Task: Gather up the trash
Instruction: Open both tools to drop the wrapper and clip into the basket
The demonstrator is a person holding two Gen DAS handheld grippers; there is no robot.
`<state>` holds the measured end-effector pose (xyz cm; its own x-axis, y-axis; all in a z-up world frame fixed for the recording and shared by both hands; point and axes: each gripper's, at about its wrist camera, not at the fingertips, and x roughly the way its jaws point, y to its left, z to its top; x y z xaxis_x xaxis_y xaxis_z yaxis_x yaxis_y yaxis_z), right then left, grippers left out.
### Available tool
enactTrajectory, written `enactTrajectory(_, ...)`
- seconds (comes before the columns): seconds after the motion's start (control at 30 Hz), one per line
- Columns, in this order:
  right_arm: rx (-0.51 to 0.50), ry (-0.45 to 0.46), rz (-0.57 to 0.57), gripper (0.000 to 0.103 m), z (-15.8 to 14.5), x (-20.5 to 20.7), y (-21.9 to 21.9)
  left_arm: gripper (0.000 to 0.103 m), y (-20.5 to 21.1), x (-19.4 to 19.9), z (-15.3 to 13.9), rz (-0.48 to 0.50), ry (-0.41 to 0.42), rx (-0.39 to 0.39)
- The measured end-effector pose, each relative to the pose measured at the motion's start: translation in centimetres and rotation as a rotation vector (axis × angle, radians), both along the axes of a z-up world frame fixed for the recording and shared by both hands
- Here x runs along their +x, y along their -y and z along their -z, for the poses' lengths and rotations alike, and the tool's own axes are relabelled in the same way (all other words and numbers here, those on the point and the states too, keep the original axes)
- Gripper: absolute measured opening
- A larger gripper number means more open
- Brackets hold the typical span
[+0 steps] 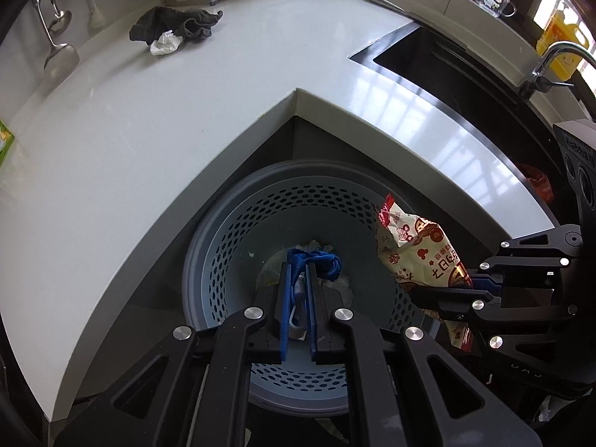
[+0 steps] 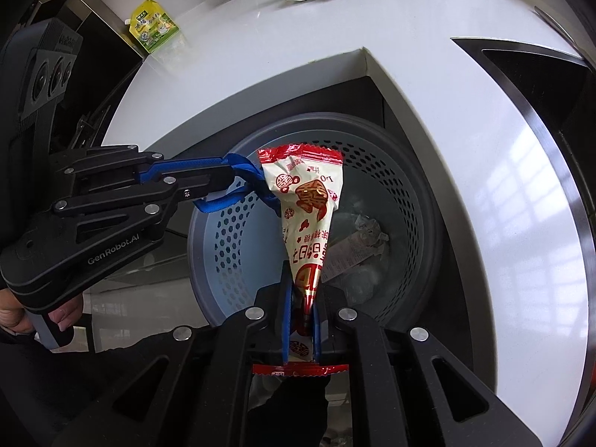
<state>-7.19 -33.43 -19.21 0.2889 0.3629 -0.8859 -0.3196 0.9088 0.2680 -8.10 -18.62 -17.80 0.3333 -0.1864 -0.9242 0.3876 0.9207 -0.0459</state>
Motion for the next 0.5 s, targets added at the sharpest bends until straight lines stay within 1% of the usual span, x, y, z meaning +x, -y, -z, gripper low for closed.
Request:
enactTrajectory(0.03, 0.002, -0.006, 0.004, 0.009, 0.0, 0.1, 0.0, 0.008, 0.0, 0.0, 0.1, 0.001, -0.003, 0.005)
enactTrajectory(0.1, 0.005, -0.009, 0.012, 0.016, 0.1, 0.3, 0.0, 0.012, -0.2, 0.1, 0.2, 0.003, -0.009, 0.008)
enactTrajectory(0.17, -0.006, 0.008, 0.016, 0.040, -0.2, 0.6, -0.3, 0.017, -0.4, 0.3, 0.1, 0.001, -0.001, 0.014)
enactTrajectory(0.2, -0.004, 0.018, 0.021, 0.042, -0.4, 0.7, -0.4, 0.020, -0.5, 0.4, 0.0, -0.002, 0.004, 0.020)
enactTrajectory(0.27, 0.002, 0.023, 0.029, 0.043, -0.5, 1.0, -0.5, 0.037, -0.8, 0.6, -0.4, -0.011, 0.023, 0.032)
enactTrajectory(0.3, 0.005, 0.028, 0.035, 0.043, -0.7, 1.2, -0.5, 0.042, -1.0, 0.7, -0.6, -0.019, 0.034, 0.036)
enactTrajectory(0.33, 0.009, 0.029, 0.038, 0.043, -0.8, 1.3, -0.5, 0.053, -1.3, 0.9, -0.9, -0.030, 0.049, 0.038)
enactTrajectory(0.37, 0.010, 0.033, 0.042, 0.043, -1.0, 1.5, -0.5, 0.060, -1.6, 1.0, -1.2, -0.041, 0.065, 0.038)
enactTrajectory(0.5, 0.014, 0.059, 0.047, 0.043, -2.0, 2.4, -0.9, 0.064, -2.7, 2.1, -2.2, -0.069, 0.088, 0.018)
